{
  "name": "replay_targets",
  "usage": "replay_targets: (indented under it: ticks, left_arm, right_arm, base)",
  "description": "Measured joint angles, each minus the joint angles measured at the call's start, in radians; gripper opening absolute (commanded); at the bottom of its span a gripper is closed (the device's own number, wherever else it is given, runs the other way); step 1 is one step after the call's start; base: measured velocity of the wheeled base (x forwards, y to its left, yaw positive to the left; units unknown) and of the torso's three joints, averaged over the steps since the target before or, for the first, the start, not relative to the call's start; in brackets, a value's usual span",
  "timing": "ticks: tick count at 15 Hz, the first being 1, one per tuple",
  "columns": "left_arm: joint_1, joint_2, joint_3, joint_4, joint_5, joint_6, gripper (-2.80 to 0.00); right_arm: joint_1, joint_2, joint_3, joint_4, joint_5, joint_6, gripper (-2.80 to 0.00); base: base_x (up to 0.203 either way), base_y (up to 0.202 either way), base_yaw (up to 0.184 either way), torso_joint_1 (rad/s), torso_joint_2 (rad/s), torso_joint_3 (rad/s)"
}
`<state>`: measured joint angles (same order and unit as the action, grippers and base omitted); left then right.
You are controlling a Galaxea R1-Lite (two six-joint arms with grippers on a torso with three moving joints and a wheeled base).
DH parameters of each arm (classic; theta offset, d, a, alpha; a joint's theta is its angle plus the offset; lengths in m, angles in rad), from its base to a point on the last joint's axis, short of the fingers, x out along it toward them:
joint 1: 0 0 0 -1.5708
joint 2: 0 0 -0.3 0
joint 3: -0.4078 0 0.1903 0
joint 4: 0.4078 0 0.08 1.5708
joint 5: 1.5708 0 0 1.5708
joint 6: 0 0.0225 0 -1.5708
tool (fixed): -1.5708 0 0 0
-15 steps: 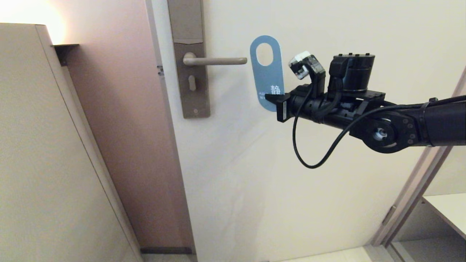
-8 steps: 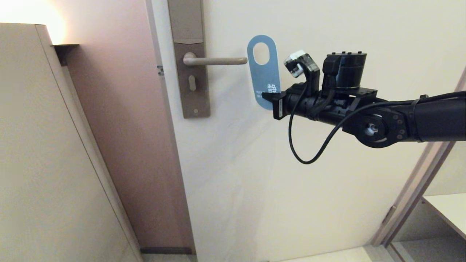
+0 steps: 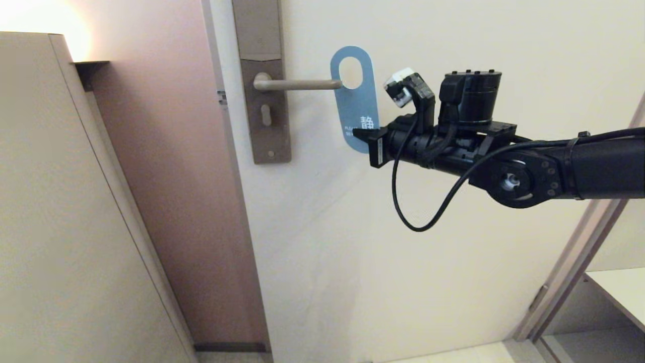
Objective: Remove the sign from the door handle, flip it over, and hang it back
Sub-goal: Hang the sign back with the other side facing out
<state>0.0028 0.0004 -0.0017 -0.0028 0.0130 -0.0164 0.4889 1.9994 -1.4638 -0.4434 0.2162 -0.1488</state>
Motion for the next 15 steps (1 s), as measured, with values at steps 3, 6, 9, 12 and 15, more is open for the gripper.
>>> replay_targets:
  ticks: [3, 6, 9, 12, 15]
  left_arm:
    - [0.000, 0.000, 0.000, 0.000, 0.000, 0.000, -2.80]
    - [0.000, 0.000, 0.000, 0.000, 0.000, 0.000, -2.80]
    - [0.000, 0.000, 0.000, 0.000, 0.000, 0.000, -2.80]
    - [0.000, 0.000, 0.000, 0.000, 0.000, 0.000, -2.80]
    - [0.000, 0.000, 0.000, 0.000, 0.000, 0.000, -2.80]
  right_arm:
    - [0.010, -0.001, 0.005, 0.000, 0.000, 0.000, -2.80]
    - [0.017, 0.001, 0.009, 0.000, 0.000, 0.000, -2.80]
    - [0.032, 0.009, 0.010, -0.001, -0.001, -0.002, -2.80]
    - [0.054, 0.015, 0.007, -0.002, -0.002, -0.002, -2.80]
    - [0.074, 0.018, 0.007, -0.006, -0.002, 0.000, -2.80]
  base:
    - [0.000, 0.000, 0.000, 0.000, 0.00, 0.000]
    - [0.000, 0.000, 0.000, 0.000, 0.00, 0.000]
    - [0.000, 0.000, 0.000, 0.000, 0.00, 0.000]
    - [0.000, 0.000, 0.000, 0.000, 0.00, 0.000]
    - [0.000, 0.000, 0.000, 0.000, 0.00, 0.000]
